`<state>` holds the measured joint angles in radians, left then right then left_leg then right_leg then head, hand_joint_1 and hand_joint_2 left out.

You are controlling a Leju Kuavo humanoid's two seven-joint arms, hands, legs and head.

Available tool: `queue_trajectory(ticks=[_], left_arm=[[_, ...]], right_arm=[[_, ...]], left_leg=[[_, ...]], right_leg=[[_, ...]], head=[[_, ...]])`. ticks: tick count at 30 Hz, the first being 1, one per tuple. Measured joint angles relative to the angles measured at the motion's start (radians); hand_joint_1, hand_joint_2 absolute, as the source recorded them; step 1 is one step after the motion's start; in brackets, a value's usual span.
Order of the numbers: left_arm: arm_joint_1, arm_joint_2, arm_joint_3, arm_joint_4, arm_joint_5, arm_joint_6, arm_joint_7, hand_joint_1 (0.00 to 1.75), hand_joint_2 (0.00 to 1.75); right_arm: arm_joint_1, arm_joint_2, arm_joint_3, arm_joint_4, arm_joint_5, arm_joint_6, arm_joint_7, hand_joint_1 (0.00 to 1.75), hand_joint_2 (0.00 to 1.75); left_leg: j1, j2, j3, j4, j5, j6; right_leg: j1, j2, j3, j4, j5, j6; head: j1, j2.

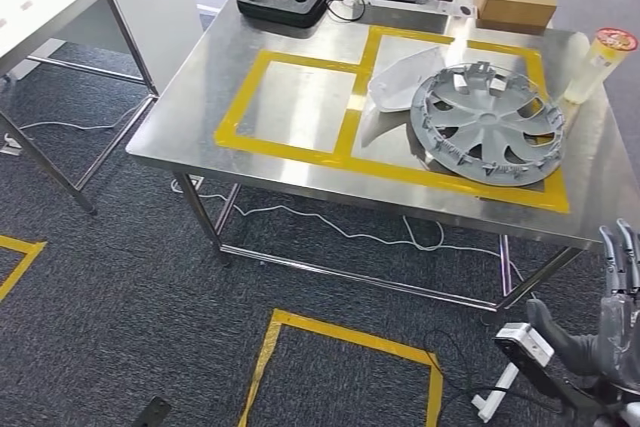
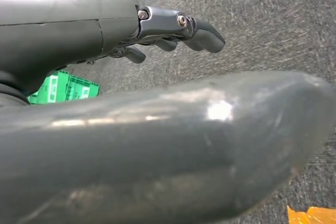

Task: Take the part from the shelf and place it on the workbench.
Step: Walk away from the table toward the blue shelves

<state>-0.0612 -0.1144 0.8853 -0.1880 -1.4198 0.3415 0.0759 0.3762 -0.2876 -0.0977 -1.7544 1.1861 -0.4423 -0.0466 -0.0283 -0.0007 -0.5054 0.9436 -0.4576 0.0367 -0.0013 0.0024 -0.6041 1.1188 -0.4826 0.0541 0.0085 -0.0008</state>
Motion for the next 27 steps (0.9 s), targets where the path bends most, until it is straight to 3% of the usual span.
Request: queue_trajectory(ticks=[2, 6, 8, 10, 11, 12, 13, 14, 16, 18, 21, 22, 24, 26, 27], left_arm=[[0.0, -0.002, 0.0, 0.0, 0.003, -0.002, -0.011, 0.0, 0.0], [0.0, -0.009, 0.001, 0.0, 0.004, -0.011, -0.038, 0.0, 0.0], [-0.003, -0.016, 0.001, 0.0, 0.0, -0.01, -0.046, 0.0, 0.0], [-0.007, -0.021, 0.0, 0.0, -0.005, -0.009, -0.049, 0.0, 0.0], [-0.007, -0.022, 0.0, 0.0, -0.006, -0.009, -0.049, 0.0, 0.0], [-0.005, -0.022, 0.0, 0.0, -0.007, -0.009, -0.048, 0.0, 0.0], [-0.003, -0.022, 0.0, 0.0, -0.009, -0.009, -0.047, 0.0, 0.0], [-0.002, -0.022, 0.001, 0.0, -0.011, -0.008, -0.046, 0.0, 0.0], [-0.005, -0.023, 0.001, 0.0, -0.016, -0.006, -0.046, 0.0, 0.0], [-0.008, -0.026, 0.001, 0.0, -0.017, -0.001, -0.047, 0.0, 0.0], [-0.008, -0.029, 0.001, 0.0, -0.021, 0.004, -0.048, 0.0, 0.0], [-0.009, -0.029, 0.001, 0.0, -0.022, 0.004, -0.048, 0.0, 0.0], [-0.01, -0.03, 0.001, 0.0, -0.024, 0.004, -0.048, 0.0, 0.0], [-0.009, -0.031, 0.001, 0.0, -0.025, 0.004, -0.047, 0.0, 0.0], [-0.009, -0.031, 0.001, 0.0, -0.025, 0.004, -0.047, 0.0, 0.0]], right_arm=[[0.011, 0.015, -0.01, 0.007, -0.037, 0.009, -0.007, 0.0, 0.0], [-0.01, 0.091, -0.078, 0.147, -0.178, 0.065, -0.106, 0.0, 0.0], [-0.086, 0.138, -0.146, 0.341, -0.224, 0.072, -0.187, 0.0, 0.0], [-0.157, 0.173, -0.231, 0.564, -0.249, 0.062, -0.249, 0.0, 0.0], [-0.18, 0.185, -0.27, 0.668, -0.257, 0.055, -0.268, 0.0, 0.0], [-0.202, 0.196, -0.302, 0.762, -0.264, 0.049, -0.272, 0.0, 0.0], [-0.228, 0.205, -0.331, 0.856, -0.27, 0.044, -0.266, 0.0, 0.0], [-0.255, 0.215, -0.359, 0.951, -0.278, 0.043, -0.251, 0.0, 0.0], [-0.29, 0.232, -0.414, 1.11, -0.294, 0.053, -0.206, 0.0, 0.0], [-0.31, 0.253, -0.461, 1.219, -0.308, 0.075, -0.145, 0.0, 0.0], [-0.339, 0.29, -0.519, 1.344, -0.333, 0.116, -0.025, 0.0, 0.0], [-0.344, 0.302, -0.537, 1.375, -0.341, 0.126, 0.007, 0.0, 0.0], [-0.353, 0.32, -0.565, 1.421, -0.351, 0.138, 0.042, 0.0, 0.0], [-0.364, 0.331, -0.584, 1.454, -0.356, 0.145, 0.056, 0.0, 0.0], [-0.369, 0.335, -0.593, 1.468, -0.357, 0.15, 0.066, 0.0, 0.0]], left_leg=[[-0.003, 0.0, -0.005, 0.003, 0.004, -0.005], [-0.001, 0.0, -0.018, 0.011, 0.008, -0.024], [0.001, -0.002, -0.047, 0.067, -0.033, -0.038], [0.009, -0.002, -0.108, 0.191, -0.106, -0.053], [0.014, -0.002, -0.135, 0.25, -0.13, -0.059], [0.02, -0.002, -0.15, 0.283, -0.137, -0.064], [0.025, -0.002, -0.144, 0.279, -0.122, -0.069], [0.029, -0.002, -0.12, 0.237, -0.092, -0.073], [0.038, -0.003, -0.046, 0.102, -0.03, -0.085], [0.041, -0.009, -0.009, 0.024, -0.011, -0.078], [0.037, -0.01, -0.016, 0.022, -0.008, -0.049], [0.038, -0.009, -0.018, 0.022, -0.004, -0.04], [0.037, -0.008, -0.022, 0.02, 0.002, -0.027], [0.032, -0.007, -0.029, 0.021, 0.006, -0.021], [0.03, -0.006, -0.031, 0.021, 0.007, -0.019]], right_leg=[[0.007, -0.002, 0.071, -0.114, 0.017, -0.014], [0.009, -0.001, 0.084, -0.147, 0.031, -0.034], [0.001, 0.001, 0.077, -0.156, 0.046, -0.041], [-0.003, -0.001, 0.064, -0.158, 0.055, -0.041], [-0.005, -0.004, 0.058, -0.157, 0.059, -0.039], [-0.008, -0.006, 0.051, -0.156, 0.062, -0.036], [-0.011, -0.006, 0.046, -0.155, 0.066, -0.032], [-0.015, -0.005, 0.042, -0.153, 0.069, -0.028], [-0.019, -0.006, 0.033, -0.143, 0.07, -0.016], [-0.018, -0.007, 0.023, -0.132, 0.071, -0.003], [-0.021, -0.004, 0.012, -0.129, 0.076, 0.015], [-0.023, -0.004, 0.005, -0.116, 0.065, 0.018], [-0.023, -0.004, -0.037, -0.022, 0.005, 0.022], [-0.021, -0.004, -0.098, 0.122, -0.064, 0.022], [-0.02, -0.004, -0.114, 0.167, -0.078, 0.021]], head=[[-0.001, 0.0], [-0.001, 0.0], [-0.005, 0.0], [-0.01, 0.0], [-0.011, 0.0], [-0.012, 0.0], [-0.012, 0.0], [-0.012, 0.0], [-0.012, 0.0], [-0.011, 0.0], [-0.01, 0.0], [-0.008, 0.0], [-0.003, 0.0], [0.001, 0.0], [0.001, 0.0]])
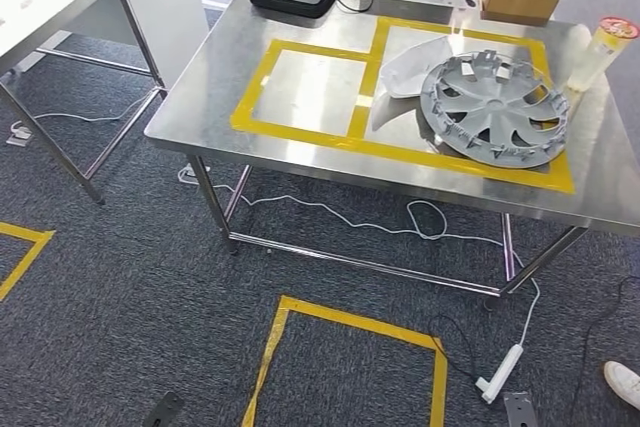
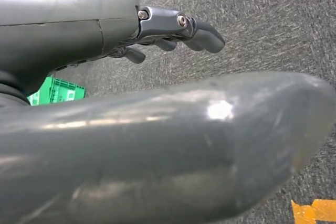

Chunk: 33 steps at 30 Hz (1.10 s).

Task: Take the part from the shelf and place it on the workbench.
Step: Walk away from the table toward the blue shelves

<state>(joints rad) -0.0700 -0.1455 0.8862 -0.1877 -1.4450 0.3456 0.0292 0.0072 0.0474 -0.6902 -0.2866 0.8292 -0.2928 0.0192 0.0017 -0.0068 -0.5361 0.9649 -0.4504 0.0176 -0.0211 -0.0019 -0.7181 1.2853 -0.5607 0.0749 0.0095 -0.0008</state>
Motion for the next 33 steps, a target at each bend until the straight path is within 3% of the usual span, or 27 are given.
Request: queue_trajectory(ticks=[1, 2, 4, 6, 9, 11, 14, 15, 16, 17, 20, 22, 24, 26, 29, 30, 31, 32, 33], left_arm=[[0.0, 0.0, 0.0, 0.0, -0.001, 0.0, 0.0, 0.0, 0.0], [0.0, 0.0, 0.0, 0.0, -0.004, 0.0, 0.001, 0.0, 0.0], [0.0, -0.001, -0.001, 0.0, -0.01, -0.001, 0.007, 0.0, 0.0], [0.0, -0.002, -0.001, 0.0, -0.009, -0.002, 0.014, 0.0, 0.0], [0.001, 0.001, -0.001, 0.0, 0.001, 0.0, 0.013, 0.0, 0.0], [0.002, 0.004, 0.0, 0.0, 0.007, -0.001, 0.011, 0.0, 0.0], [0.002, 0.007, 0.002, 0.0, 0.011, -0.002, 0.012, 0.0, 0.0], [0.003, 0.008, 0.002, 0.0, 0.01, -0.002, 0.014, 0.0, 0.0], [0.004, 0.009, 0.003, 0.0, 0.01, -0.003, 0.016, 0.0, 0.0], [0.005, 0.01, 0.003, 0.0, 0.01, -0.003, 0.017, 0.0, 0.0], [0.003, 0.011, 0.003, 0.0, 0.01, -0.002, 0.018, 0.0, 0.0], [0.001, 0.01, 0.003, 0.0, 0.009, -0.001, 0.016, 0.0, 0.0], [0.002, 0.007, 0.003, 0.0, 0.009, 0.005, 0.005, 0.0, 0.0], [-0.002, -0.002, 0.004, 0.0, 0.01, 0.019, -0.007, 0.0, 0.0], [-0.04, -0.033, 0.011, 0.0, 0.021, 0.041, 0.045, 0.0, 0.0], [-0.058, -0.045, 0.014, 0.0, 0.026, 0.044, 0.079, 0.0, 0.0], [-0.078, -0.055, 0.017, 0.0, 0.032, 0.044, 0.114, 0.0, 0.0], [-0.1, -0.064, 0.021, 0.0, 0.039, 0.044, 0.147, 0.0, 0.0], [-0.125, -0.07, 0.026, 0.0, 0.045, 0.043, 0.177, 0.0, 0.0]], right_arm=[[-0.003, 0.004, -0.007, 0.012, 0.001, 0.007, 0.016, 0.0, 0.0], [-0.007, 0.01, -0.014, 0.023, 0.004, 0.015, 0.039, 0.0, 0.0], [-0.014, 0.025, -0.02, 0.04, 0.022, 0.028, 0.105, 0.0, 0.0], [-0.023, 0.044, -0.02, 0.053, 0.044, 0.035, 0.168, 0.0, 0.0], [-0.026, 0.076, -0.021, 0.065, 0.071, 0.039, 0.215, 0.0, 0.0], [-0.027, 0.093, -0.021, 0.07, 0.087, 0.04, 0.219, 0.0, 0.0], [-0.033, 0.109, -0.021, 0.071, 0.097, 0.036, 0.196, 0.0, 0.0], [-0.033, 0.112, -0.021, 0.072, 0.097, 0.035, 0.189, 0.0, 0.0], [-0.034, 0.115, -0.021, 0.072, 0.097, 0.034, 0.185, 0.0, 0.0], [-0.034, 0.118, -0.021, 0.073, 0.097, 0.034, 0.182, 0.0, 0.0], [-0.037, 0.123, -0.021, 0.074, 0.097, 0.034, 0.177, 0.0, 0.0], [-0.039, 0.123, -0.021, 0.075, 0.092, 0.03, 0.164, 0.0, 0.0], [-0.04, 0.123, -0.021, 0.075, 0.085, 0.023, 0.143, 0.0, 0.0], [-0.04, 0.123, -0.021, 0.076, 0.088, 0.018, 0.132, 0.0, 0.0], [-0.043, 0.124, -0.019, 0.078, 0.122, 0.028, 0.152, 0.0, 0.0], [-0.044, 0.124, -0.017, 0.079, 0.135, 0.036, 0.163, 0.0, 0.0], [-0.044, 0.124, -0.014, 0.08, 0.149, 0.046, 0.172, 0.0, 0.0], [-0.045, 0.123, -0.01, 0.081, 0.163, 0.056, 0.178, 0.0, 0.0], [-0.047, 0.121, -0.006, 0.081, 0.177, 0.067, 0.182, 0.0, 0.0]], left_leg=[[-0.001, 0.0, -0.001, 0.0, 0.001, 0.001], [-0.002, 0.0, -0.001, 0.001, 0.002, 0.0], [-0.004, -0.001, -0.001, 0.002, 0.002, -0.004], [-0.007, -0.001, -0.004, 0.006, 0.004, -0.015], [-0.004, 0.0, -0.012, 0.008, 0.007, -0.033], [-0.001, 0.0, -0.031, 0.046, -0.023, -0.045], [0.001, 0.0, -0.118, 0.232, -0.121, -0.057], [0.002, 0.0, -0.141, 0.282, -0.136, -0.059], [0.002, 0.0, -0.148, 0.298, -0.132, -0.059], [0.003, 0.0, -0.134, 0.274, -0.11, -0.059], [0.008, -0.002, -0.029, 0.079, -0.022, -0.058], [0.008, -0.005, 0.0, 0.015, -0.011, -0.048], [0.006, -0.005, -0.003, 0.012, -0.009, -0.032], [0.007, 0.0, -0.005, 0.011, -0.004, -0.017], [0.004, 0.006, -0.01, 0.01, 0.001, -0.003], [0.002, 0.009, -0.011, 0.01, 0.002, -0.001], [0.001, 0.013, -0.011, 0.01, 0.003, -0.001], [0.0, 0.019, -0.011, 0.011, 0.003, 0.0], [-0.001, 0.025, -0.01, 0.011, 0.003, -0.001]], right_leg=[[0.001, 0.0, 0.004, 0.005, 0.005, -0.002], [0.001, 0.0, 0.03, -0.034, 0.028, -0.006], [0.003, 0.0, 0.114, -0.177, 0.082, -0.013], [0.005, 0.001, 0.166, -0.271, 0.102, -0.021], [0.01, 0.004, 0.166, -0.283, 0.106, -0.037], [0.007, 0.003, 0.163, -0.287, 0.113, -0.051], [0.006, 0.003, 0.154, -0.288, 0.119, -0.061], [0.007, 0.002, 0.151, -0.288, 0.12, -0.062], [0.007, 0.003, 0.149, -0.288, 0.121, -0.061], [0.006, 0.003, 0.148, -0.288, 0.122, -0.059], [0.009, 0.005, 0.146, -0.285, 0.125, -0.049], [0.013, 0.007, 0.141, -0.282, 0.128, -0.037], [0.012, 0.008, 0.137, -0.285, 0.132, -0.025], [0.009, 0.008, 0.121, -0.254, 0.109, -0.016], [0.01, 0.007, 0.036, -0.066, 0.014, -0.009], [0.01, 0.007, 0.01, -0.009, -0.004, -0.008], [0.011, 0.007, -0.001, 0.016, -0.005, -0.009], [0.012, 0.006, 0.01, -0.003, 0.014, -0.012], [0.013, 0.0, 0.038, -0.06, 0.047, -0.015]], head=[[0.0, 0.0], [0.0, 0.0], [0.001, 0.0], [-0.001, 0.0], [-0.002, 0.0], [-0.006, 0.0], [-0.011, 0.0], [-0.011, 0.0], [-0.011, 0.0], [-0.011, 0.0], [-0.013, 0.0], [-0.013, 0.0], [-0.011, 0.0], [-0.008, 0.0], [0.0, 0.0], [0.001, 0.0], [0.001, 0.0], [0.001, 0.0], [0.001, 0.0]])
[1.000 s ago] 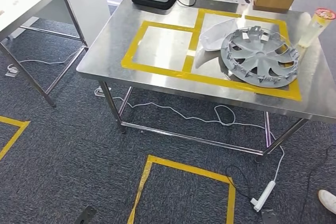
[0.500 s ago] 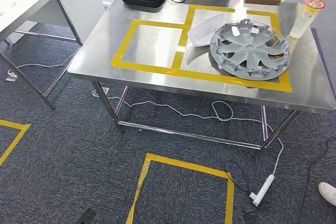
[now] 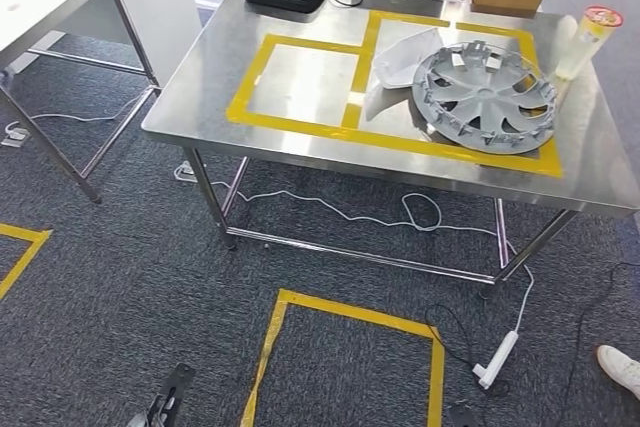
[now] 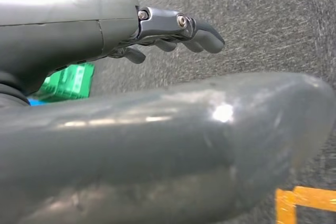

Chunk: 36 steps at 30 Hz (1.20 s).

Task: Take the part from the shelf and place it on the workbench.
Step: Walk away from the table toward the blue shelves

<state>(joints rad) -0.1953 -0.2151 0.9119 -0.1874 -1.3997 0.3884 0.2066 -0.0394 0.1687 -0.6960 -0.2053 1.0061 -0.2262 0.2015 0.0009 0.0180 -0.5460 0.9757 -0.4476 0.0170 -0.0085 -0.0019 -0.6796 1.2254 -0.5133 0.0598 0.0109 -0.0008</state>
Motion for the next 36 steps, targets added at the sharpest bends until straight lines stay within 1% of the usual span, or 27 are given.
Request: queue_trajectory(ticks=[1, 2, 3, 4, 6, 8, 9, 11, 12, 13, 14, 15, 16, 17, 18, 19, 22, 23, 24, 27, 28, 29, 30, 31, 33, 34, 36], left_arm=[[-0.028, -0.003, 0.005, 0.0, 0.006, -0.004, 0.027, 0.0, 0.0], [-0.057, -0.004, 0.011, 0.0, 0.011, -0.011, 0.052, 0.0, 0.0], [-0.085, -0.001, 0.016, 0.0, 0.014, -0.02, 0.074, 0.0, 0.0], [-0.11, 0.002, 0.02, 0.0, 0.016, -0.029, 0.091, 0.0, 0.0], [-0.146, 0.008, 0.028, 0.0, 0.023, -0.039, 0.108, 0.0, 0.0], [-0.163, 0.015, 0.038, 0.0, 0.034, -0.042, 0.107, 0.0, 0.0], [-0.167, 0.019, 0.044, 0.0, 0.04, -0.043, 0.103, 0.0, 0.0], [-0.168, 0.03, 0.056, 0.0, 0.051, -0.046, 0.093, 0.0, 0.0], [-0.167, 0.036, 0.063, 0.0, 0.055, -0.048, 0.09, 0.0, 0.0], [-0.166, 0.042, 0.068, 0.0, 0.057, -0.051, 0.088, 0.0, 0.0], [-0.165, 0.048, 0.072, 0.0, 0.057, -0.054, 0.087, 0.0, 0.0], [-0.165, 0.053, 0.075, 0.0, 0.056, -0.056, 0.087, 0.0, 0.0], [-0.166, 0.058, 0.076, 0.0, 0.054, -0.057, 0.086, 0.0, 0.0], [-0.167, 0.06, 0.077, 0.0, 0.051, -0.057, 0.084, 0.0, 0.0], [-0.169, 0.062, 0.078, 0.0, 0.049, -0.054, 0.08, 0.0, 0.0], [-0.171, 0.063, 0.078, 0.0, 0.047, -0.05, 0.076, 0.0, 0.0], [-0.171, 0.063, 0.08, 0.0, 0.046, -0.031, 0.057, 0.0, 0.0], [-0.171, 0.064, 0.081, 0.0, 0.046, -0.024, 0.051, 0.0, 0.0], [-0.171, 0.064, 0.083, 0.0, 0.047, -0.018, 0.046, 0.0, 0.0], [-0.167, 0.065, 0.089, 0.0, 0.046, -0.009, 0.041, 0.0, 0.0], [-0.164, 0.065, 0.09, 0.0, 0.046, -0.008, 0.041, 0.0, 0.0], [-0.16, 0.065, 0.091, 0.0, 0.046, -0.008, 0.041, 0.0, 0.0], [-0.157, 0.064, 0.092, 0.0, 0.046, -0.009, 0.041, 0.0, 0.0], [-0.155, 0.064, 0.093, 0.0, 0.045, -0.01, 0.043, 0.0, 0.0], [-0.154, 0.065, 0.095, 0.0, 0.04, -0.011, 0.052, 0.0, 0.0], [-0.154, 0.064, 0.096, 0.0, 0.038, -0.012, 0.058, 0.0, 0.0], [-0.155, 0.063, 0.097, 0.0, 0.036, -0.01, 0.069, 0.0, 0.0]], right_arm=[[-0.003, -0.002, 0.005, 0.0, 0.013, 0.01, 0.002, 0.0, 0.0], [-0.008, -0.004, 0.011, 0.0, 0.025, 0.019, 0.003, 0.0, 0.0], [-0.014, -0.006, 0.017, 0.0, 0.034, 0.025, 0.004, 0.0, 0.0], [-0.019, -0.007, 0.022, 0.0, 0.041, 0.03, 0.003, 0.0, 0.0], [-0.025, -0.008, 0.031, 0.0, 0.053, 0.034, -0.001, 0.0, 0.0], [-0.024, -0.009, 0.039, 0.0, 0.071, 0.036, -0.004, 0.0, 0.0], [-0.024, -0.01, 0.046, 0.001, 0.082, 0.037, -0.005, 0.0, 0.0], [-0.025, -0.01, 0.062, 0.001, 0.104, 0.035, -0.007, 0.0, 0.0], [-0.024, -0.01, 0.07, 0.002, 0.111, 0.033, -0.01, 0.0, 0.0], [-0.023, -0.009, 0.076, 0.002, 0.115, 0.031, -0.014, 0.0, 0.0], [-0.022, -0.009, 0.08, 0.003, 0.117, 0.028, -0.018, 0.0, 0.0], [-0.021, -0.009, 0.083, 0.003, 0.118, 0.027, -0.022, 0.0, 0.0], [-0.021, -0.009, 0.086, 0.004, 0.118, 0.026, -0.025, 0.0, 0.0], [-0.021, -0.009, 0.089, 0.004, 0.118, 0.026, -0.027, 0.0, 0.0], [-0.021, -0.009, 0.092, 0.004, 0.119, 0.029, -0.028, 0.0, 0.0], [-0.021, -0.009, 0.095, 0.004, 0.122, 0.033, -0.026, 0.0, 0.0], [-0.015, -0.01, 0.101, 0.005, 0.133, 0.049, -0.01, 0.0, 0.0], [-0.012, -0.01, 0.103, 0.005, 0.137, 0.053, -0.004, 0.0, 0.0], [-0.01, -0.01, 0.104, 0.005, 0.139, 0.054, 0.0, 0.0, 0.0], [-0.01, -0.01, 0.107, 0.005, 0.141, 0.053, -0.002, 0.0, 0.0], [-0.009, -0.01, 0.107, 0.005, 0.142, 0.051, -0.006, 0.0, 0.0], [-0.009, -0.01, 0.109, 0.005, 0.144, 0.05, -0.01, 0.0, 0.0], [-0.01, -0.01, 0.111, 0.005, 0.147, 0.047, -0.013, 0.0, 0.0], [-0.011, -0.01, 0.113, 0.005, 0.149, 0.045, -0.015, 0.0, 0.0], [-0.016, -0.009, 0.118, 0.005, 0.149, 0.038, -0.02, 0.0, 0.0], [-0.018, -0.008, 0.119, 0.005, 0.148, 0.036, -0.024, 0.0, 0.0], [-0.02, -0.007, 0.121, 0.005, 0.144, 0.034, -0.032, 0.0, 0.0]], left_leg=[[-0.001, 0.006, 0.001, 0.0, 0.0, -0.001], [-0.004, 0.012, 0.001, 0.002, -0.001, -0.004], [-0.006, 0.019, 0.0, 0.004, -0.001, -0.008], [-0.009, 0.026, -0.001, 0.005, -0.001, -0.013], [-0.01, 0.044, -0.002, 0.005, -0.001, -0.024], [-0.007, 0.034, -0.008, 0.024, -0.021, -0.037], [-0.006, 0.02, -0.025, 0.062, -0.046, -0.043], [-0.003, -0.004, -0.087, 0.192, -0.113, -0.049], [-0.002, -0.008, -0.12, 0.256, -0.137, -0.051], [-0.002, -0.01, -0.14, 0.291, -0.141, -0.051], [-0.001, -0.01, -0.141, 0.287, -0.124, -0.051], [-0.001, -0.011, -0.123, 0.244, -0.091, -0.051], [0.001, -0.011, -0.092, 0.177, -0.051, -0.051], [0.002, -0.012, -0.059, 0.106, -0.021, -0.052], [0.003, -0.015, -0.035, 0.054, -0.002, -0.05], [0.003, -0.018, -0.022, 0.023, 0.005, -0.046], [0.003, -0.02, -0.024, 0.014, 0.008, -0.026], [0.004, -0.02, -0.024, 0.013, 0.011, -0.019], [0.006, -0.019, -0.026, 0.012, 0.015, -0.013], [0.005, -0.017, -0.032, 0.012, 0.021, -0.002], [0.004, -0.017, -0.035, 0.012, 0.023, -0.001], [0.003, -0.017, -0.037, 0.012, 0.025, -0.001], [0.003, -0.017, -0.038, 0.012, 0.027, -0.002], [0.003, -0.017, -0.039, 0.012, 0.029, -0.004], [-0.001, -0.017, -0.042, 0.015, 0.034, -0.012], [-0.002, -0.017, -0.044, 0.015, 0.038, -0.017], [-0.003, -0.017, -0.049, 0.014, 0.048, -0.028]], right_leg=[[0.002, -0.018, 0.038, -0.075, 0.034, -0.003], [0.005, -0.038, 0.073, -0.145, 0.059, -0.007], [0.009, -0.053, 0.095, -0.191, 0.072, -0.012], [0.012, -0.061, 0.104, -0.212, 0.076, -0.016], [0.014, -0.041, 0.1, -0.216, 0.08, -0.027], [0.01, -0.023, 0.097, -0.219, 0.086, -0.038], [0.007, -0.015, 0.096, -0.222, 0.089, -0.043], [0.005, -0.001, 0.091, -0.222, 0.091, -0.047], [0.005, 0.006, 0.09, -0.222, 0.092, -0.048], [0.005, 0.011, 0.089, -0.222, 0.092, -0.048], [0.005, 0.015, 0.089, -0.221, 0.092, -0.048], [0.004, 0.019, 0.089, -0.22, 0.092, -0.046], [0.003, 0.021, 0.089, -0.22, 0.092, -0.044], [0.004, 0.023, 0.088, -0.216, 0.092, -0.039], [0.005, 0.025, 0.085, -0.214, 0.092, -0.034], [0.007, 0.026, 0.083, -0.212, 0.092, -0.028], [0.007, 0.027, 0.077, -0.212, 0.093, -0.015], [0.006, 0.024, 0.071, -0.198, 0.081, -0.01], [0.006, 0.02, 0.056, -0.165, 0.056, -0.005], [0.004, 0.009, -0.02, 0.03, -0.047, 0.003], [0.004, 0.009, -0.034, 0.073, -0.063, 0.004], [0.005, 0.009, -0.03, 0.077, -0.059, 0.003], [0.005, 0.009, -0.005, 0.04, -0.038, 0.0], [0.005, 0.008, 0.036, -0.029, -0.008, -0.003], [0.006, 0.005, 0.114, -0.166, 0.032, -0.009], [0.007, 0.005, 0.134, -0.202, 0.041, -0.013], [0.009, 0.008, 0.134, -0.213, 0.05, -0.022]], head=[[0.0, 0.0], [0.001, 0.0], [0.0, 0.0], [0.0, 0.0], [-0.001, 0.0], [-0.002, 0.0], [-0.003, 0.0], [-0.004, 0.0], [-0.004, 0.0], [-0.003, 0.0], [-0.003, 0.0], [-0.003, 0.0], [-0.003, 0.0], [-0.004, 0.0], [-0.004, 0.0], [-0.004, 0.0], [-0.003, 0.0], [-0.001, 0.0], [0.001, 0.0], [0.006, 0.0], [0.006, 0.0], [0.006, 0.0], [0.006, 0.0], [0.006, 0.0], [0.006, 0.0], [0.005, 0.0], [0.004, 0.0]])
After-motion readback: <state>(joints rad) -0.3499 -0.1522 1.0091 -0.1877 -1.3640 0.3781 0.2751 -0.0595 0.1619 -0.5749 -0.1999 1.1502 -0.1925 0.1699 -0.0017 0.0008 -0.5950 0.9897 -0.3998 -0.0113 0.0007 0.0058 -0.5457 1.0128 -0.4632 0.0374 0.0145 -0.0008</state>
